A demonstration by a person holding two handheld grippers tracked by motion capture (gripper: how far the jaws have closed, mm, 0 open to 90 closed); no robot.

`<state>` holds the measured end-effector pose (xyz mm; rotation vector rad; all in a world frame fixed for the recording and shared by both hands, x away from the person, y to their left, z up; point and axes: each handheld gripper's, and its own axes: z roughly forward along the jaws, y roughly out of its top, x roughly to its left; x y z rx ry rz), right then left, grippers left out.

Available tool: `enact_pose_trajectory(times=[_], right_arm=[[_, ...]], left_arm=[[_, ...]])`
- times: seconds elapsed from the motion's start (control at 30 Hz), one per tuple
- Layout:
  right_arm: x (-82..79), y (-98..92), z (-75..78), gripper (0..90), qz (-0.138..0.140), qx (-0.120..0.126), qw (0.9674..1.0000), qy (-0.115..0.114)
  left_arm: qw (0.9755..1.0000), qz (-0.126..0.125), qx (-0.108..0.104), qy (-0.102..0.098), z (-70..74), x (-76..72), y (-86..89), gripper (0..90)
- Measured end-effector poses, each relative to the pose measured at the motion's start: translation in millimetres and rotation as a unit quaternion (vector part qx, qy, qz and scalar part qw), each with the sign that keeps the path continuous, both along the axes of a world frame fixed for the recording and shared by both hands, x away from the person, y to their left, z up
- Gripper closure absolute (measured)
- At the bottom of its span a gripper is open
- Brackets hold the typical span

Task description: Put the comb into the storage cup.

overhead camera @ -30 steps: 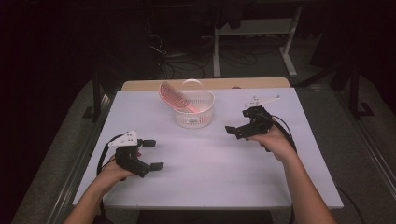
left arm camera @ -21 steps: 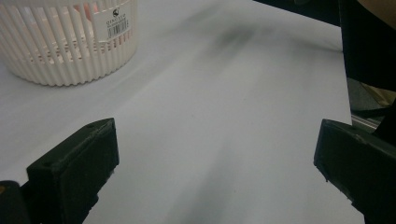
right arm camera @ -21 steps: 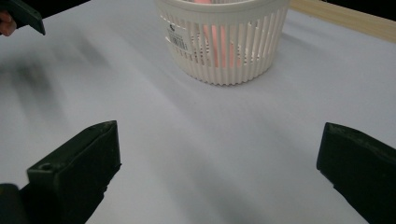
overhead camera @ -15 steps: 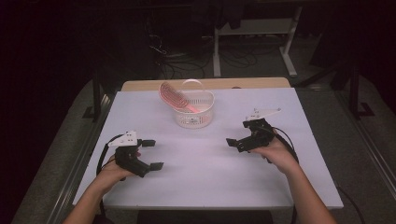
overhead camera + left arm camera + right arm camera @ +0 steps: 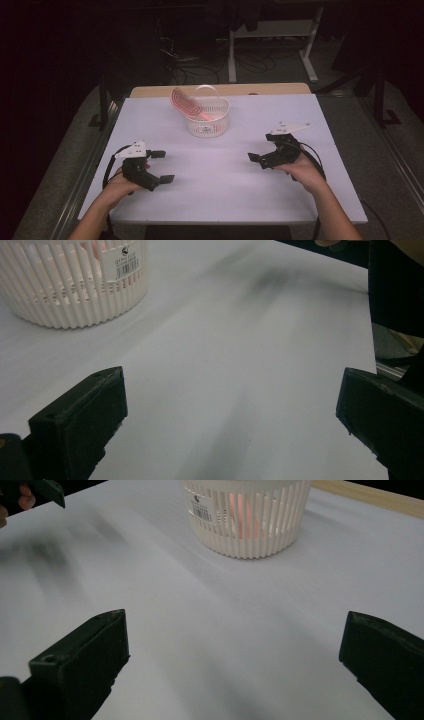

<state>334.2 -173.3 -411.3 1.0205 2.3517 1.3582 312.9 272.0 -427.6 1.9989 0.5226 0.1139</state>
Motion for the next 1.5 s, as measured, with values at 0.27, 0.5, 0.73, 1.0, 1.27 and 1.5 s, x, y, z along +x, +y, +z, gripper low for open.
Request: enact_pose_trajectory(times=[0.27, 0.5, 0.73, 1.0, 1.27, 1.5], right_arm=[[-18.0, -19.1, -5.8, 0.0, -0.007, 0.015, 0.9998, -0.009], [-28.8, -28.5, -11.0, 0.0, -0.015, 0.022, 0.9995, -0.017], [-37.0, -33.0, -17.1, 0.0, -0.017, 0.023, 0.9994, -0.019], [-47.9, -30.1, -26.4, 0.0, -0.010, 0.021, 0.9996, -0.016], [-49.6, -29.6, -30.5, 0.0, -0.003, 0.011, 0.9998, -0.018], [-49.5, -28.1, -30.7, 0.0, 0.002, 0.009, 0.9998, -0.017]], left_arm=[[1.0000, 0.005, -0.001, 0.001, -0.1, -0.9, 0.8, 0.0], [1.0000, 0.008, -0.001, -0.002, 0.8, -1.9, 2.4, 0.0], [0.9999, 0.012, -0.002, -0.001, 0.3, -2.4, 3.3, 0.0], [0.9999, 0.013, 0.002, -0.002, -0.7, -3.7, 3.4, 0.0], [0.9999, 0.013, 0.005, 0.001, -2.6, -3.9, 1.8, 0.0], [0.9999, 0.014, 0.005, 0.001, -2.8, -3.3, 2.2, 0.0]])
